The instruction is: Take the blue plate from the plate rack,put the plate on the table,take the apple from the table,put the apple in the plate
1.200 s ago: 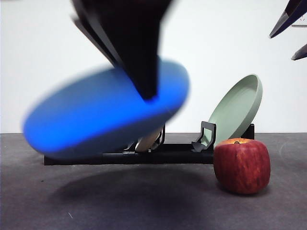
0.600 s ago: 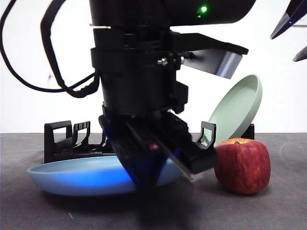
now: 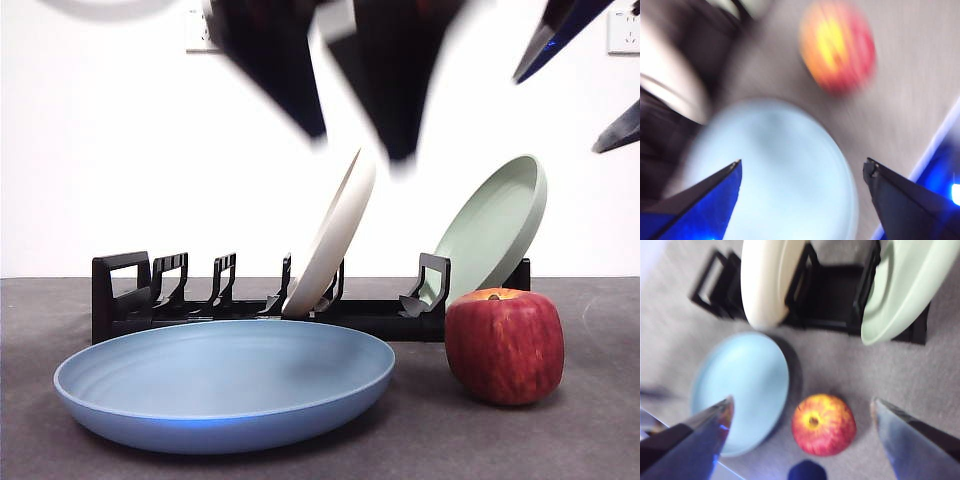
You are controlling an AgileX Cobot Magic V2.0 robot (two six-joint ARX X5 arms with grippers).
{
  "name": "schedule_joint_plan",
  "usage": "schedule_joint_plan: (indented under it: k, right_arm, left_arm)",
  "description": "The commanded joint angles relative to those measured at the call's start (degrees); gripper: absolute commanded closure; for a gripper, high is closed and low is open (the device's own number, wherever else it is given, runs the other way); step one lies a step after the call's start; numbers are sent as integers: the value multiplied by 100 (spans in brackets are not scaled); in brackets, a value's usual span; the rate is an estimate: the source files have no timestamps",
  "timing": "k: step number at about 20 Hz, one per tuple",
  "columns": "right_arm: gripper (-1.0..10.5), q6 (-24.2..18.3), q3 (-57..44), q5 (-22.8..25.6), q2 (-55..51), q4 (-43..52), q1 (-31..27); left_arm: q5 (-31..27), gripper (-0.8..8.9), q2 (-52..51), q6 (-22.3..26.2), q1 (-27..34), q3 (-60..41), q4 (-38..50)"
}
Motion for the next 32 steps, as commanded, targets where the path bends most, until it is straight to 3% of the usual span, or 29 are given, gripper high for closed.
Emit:
schedule_joint_plan:
  k: [1,3,6,9,12,19,20,21,23,24,28,32]
  right_arm:
    - [463,-116,26,588,7,-17,483]
    - [462,-116,26,999,48,-17,949]
    - [333,-114,31,1808,289,-15,1547]
    - [334,-114,37,1917,874,70,1884]
    - [334,-149,37,2422,1617,205,2081]
    - [357,-166,37,2409,3040,426,2105]
    - [407,-160,37,2409,3136,428,2105]
    - [542,-136,37,2409,3189,428,2105]
    - [908,-138,37,2402,3191,428,2114]
    - [954,-140,37,2409,3189,424,2133]
    - [955,-136,170,2417,3084,166,2177]
    - [955,-83,776,2391,2900,-341,2428]
  left_arm:
    - [-52,404,-649,-33,175,313,-39]
    - [-39,405,-1191,37,404,667,-118]
    - [-17,405,-1792,92,796,1314,-374]
    - [-17,405,-2184,181,1113,1967,-625]
    - [-24,405,-2420,184,1263,2415,-938]
    - [-579,405,-2726,160,1300,2500,-1687]
    - [-654,405,-2723,157,1303,2500,-1766]
    - [-702,405,-2723,157,1300,2500,-1816]
    - [-802,405,-2723,157,1303,2500,-1875]
    - [-811,405,-2723,157,1303,2500,-1888]
    - [-1121,405,-2723,164,1303,2500,-1910]
    - [-2146,406,-2712,181,1303,2500,-2135]
